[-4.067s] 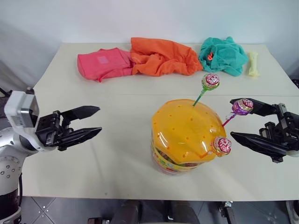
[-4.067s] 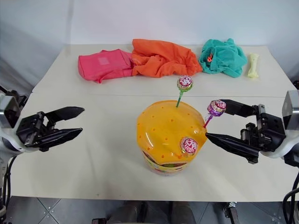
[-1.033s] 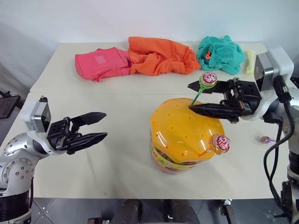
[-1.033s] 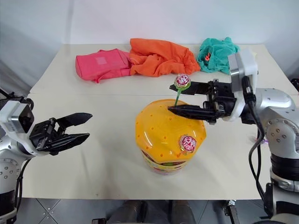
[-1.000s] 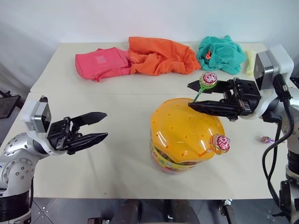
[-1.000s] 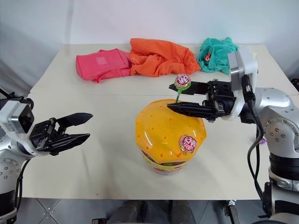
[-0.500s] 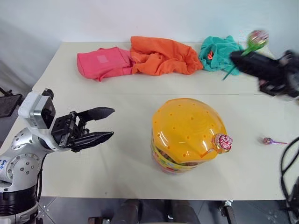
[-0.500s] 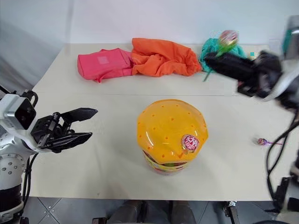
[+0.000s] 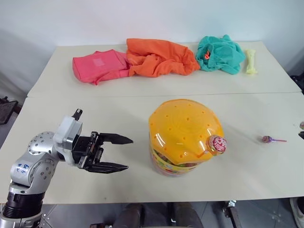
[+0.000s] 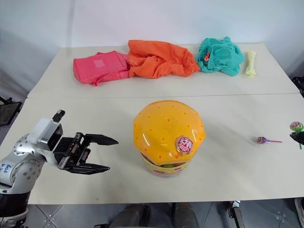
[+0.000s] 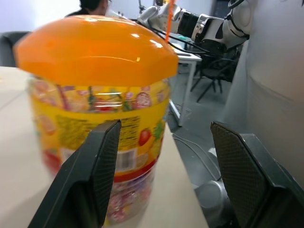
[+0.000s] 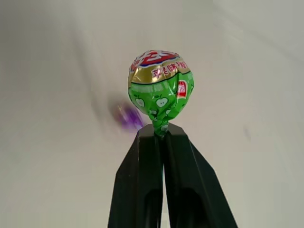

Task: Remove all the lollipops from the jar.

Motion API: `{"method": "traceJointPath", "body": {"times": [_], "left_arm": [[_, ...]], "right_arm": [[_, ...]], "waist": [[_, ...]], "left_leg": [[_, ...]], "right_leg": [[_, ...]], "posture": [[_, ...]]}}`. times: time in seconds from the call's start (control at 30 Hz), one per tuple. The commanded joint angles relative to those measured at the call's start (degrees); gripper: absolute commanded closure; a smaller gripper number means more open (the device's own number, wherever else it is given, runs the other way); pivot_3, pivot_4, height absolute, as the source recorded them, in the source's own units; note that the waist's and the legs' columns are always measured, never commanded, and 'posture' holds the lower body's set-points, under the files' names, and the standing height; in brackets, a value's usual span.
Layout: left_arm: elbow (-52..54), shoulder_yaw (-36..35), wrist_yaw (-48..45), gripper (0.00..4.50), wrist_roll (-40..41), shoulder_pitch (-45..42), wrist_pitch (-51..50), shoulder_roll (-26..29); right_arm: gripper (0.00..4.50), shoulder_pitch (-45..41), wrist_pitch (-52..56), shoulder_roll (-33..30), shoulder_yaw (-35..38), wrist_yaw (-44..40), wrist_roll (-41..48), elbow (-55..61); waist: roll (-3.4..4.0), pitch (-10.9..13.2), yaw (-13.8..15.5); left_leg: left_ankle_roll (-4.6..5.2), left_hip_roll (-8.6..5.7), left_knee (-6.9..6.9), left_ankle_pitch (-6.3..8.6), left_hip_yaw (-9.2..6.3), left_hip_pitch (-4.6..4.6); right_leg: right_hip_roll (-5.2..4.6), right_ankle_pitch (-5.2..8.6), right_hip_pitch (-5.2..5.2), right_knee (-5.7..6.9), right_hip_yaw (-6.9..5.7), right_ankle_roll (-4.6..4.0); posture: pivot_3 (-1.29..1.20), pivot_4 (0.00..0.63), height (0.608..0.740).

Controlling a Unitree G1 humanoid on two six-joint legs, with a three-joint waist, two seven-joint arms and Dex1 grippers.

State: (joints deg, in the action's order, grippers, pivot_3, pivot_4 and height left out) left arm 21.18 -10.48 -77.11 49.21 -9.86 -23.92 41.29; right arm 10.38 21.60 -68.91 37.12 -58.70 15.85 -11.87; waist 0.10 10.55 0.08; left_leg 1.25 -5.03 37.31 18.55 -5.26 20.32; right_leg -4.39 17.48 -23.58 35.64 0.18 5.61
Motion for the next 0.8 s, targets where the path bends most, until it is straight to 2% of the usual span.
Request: {"method": "traceJointPath", "body": {"times": [0.03,0.07,0.2,0.43,0.57,0.67,0.8], "left_arm": [[3.5,-0.8,1.3,1.3,1.9,0.4,-1.2,0.8],[3.7,-0.9,1.5,1.3,2.0,0.4,-1.4,0.8],[4.2,-1.4,2.7,1.3,2.4,0.1,-2.1,0.9],[3.3,-2.3,3.4,1.3,2.7,-0.7,-2.4,1.0],[1.1,-2.8,3.4,1.3,2.8,-1.8,-2.2,0.4],[-1.0,-3.7,4.0,1.3,3.6,-2.5,-2.1,-0.9],[-4.2,-4.1,3.1,1.3,3.8,-3.0,-2.3,-1.5]], "right_arm": [[4.45,-1.4,-2.3,1.5,-3.0,4.1,-3.7,-3.7],[4.45,-1.9,-2.3,1.9,-3.7,4.4,-3.9,-4.5],[3.48,-3.4,-3.2,4.0,-6.3,4.5,-4.2,-7.5],[1.27,-4.0,-4.3,6.1,-5.0,0.9,0.0,-4.7],[0.03,-5.2,-4.7,9.0,0.5,-6.9,10.7,2.8],[0.03,-8.2,-2.0,11.8,5.4,-13.2,23.9,12.6],[0.03,-10.0,5.7,12.1,4.4,-12.1,35.1,28.1]], "waist": [[0.0,0.0,0.0],[0.0,0.0,0.0],[0.09,0.0,0.0],[0.09,0.0,0.1],[0.09,0.0,0.0],[0.13,0.0,0.0],[0.09,0.0,0.3]], "left_leg": [[-0.01,-0.03,0.0,-0.05,0.0,0.01],[0.0,-0.05,0.01,-0.09,0.0,-0.01],[-0.01,-0.08,0.02,-0.12,0.0,-0.05],[-0.04,-0.08,0.0,-0.09,-0.03,-0.06],[-0.04,-0.08,0.02,-0.09,-0.03,-0.06],[-0.05,-0.05,0.03,-0.1,-0.03,-0.08],[-0.07,-0.03,0.08,-0.09,-0.16,-0.1]], "right_leg": [[-0.02,0.0,0.01,-0.02,0.03,-0.01],[-0.03,0.0,0.04,-0.02,0.06,-0.01],[-0.04,-0.02,0.07,0.03,0.08,-0.01],[-0.03,-0.03,0.0,0.16,0.06,0.01],[-0.03,-0.03,0.02,0.15,0.06,0.02],[0.01,-0.04,0.04,0.17,0.05,0.02],[0.01,-0.04,0.08,0.21,-0.02,0.02]], "posture": [[0.0,0.15,0.74],[0.0,0.15,0.74],[0.0,0.15,0.74],[0.0,0.15,0.74],[0.0,0.15,0.74],[0.0,0.15,0.74],[0.0,0.15,0.74]]}}
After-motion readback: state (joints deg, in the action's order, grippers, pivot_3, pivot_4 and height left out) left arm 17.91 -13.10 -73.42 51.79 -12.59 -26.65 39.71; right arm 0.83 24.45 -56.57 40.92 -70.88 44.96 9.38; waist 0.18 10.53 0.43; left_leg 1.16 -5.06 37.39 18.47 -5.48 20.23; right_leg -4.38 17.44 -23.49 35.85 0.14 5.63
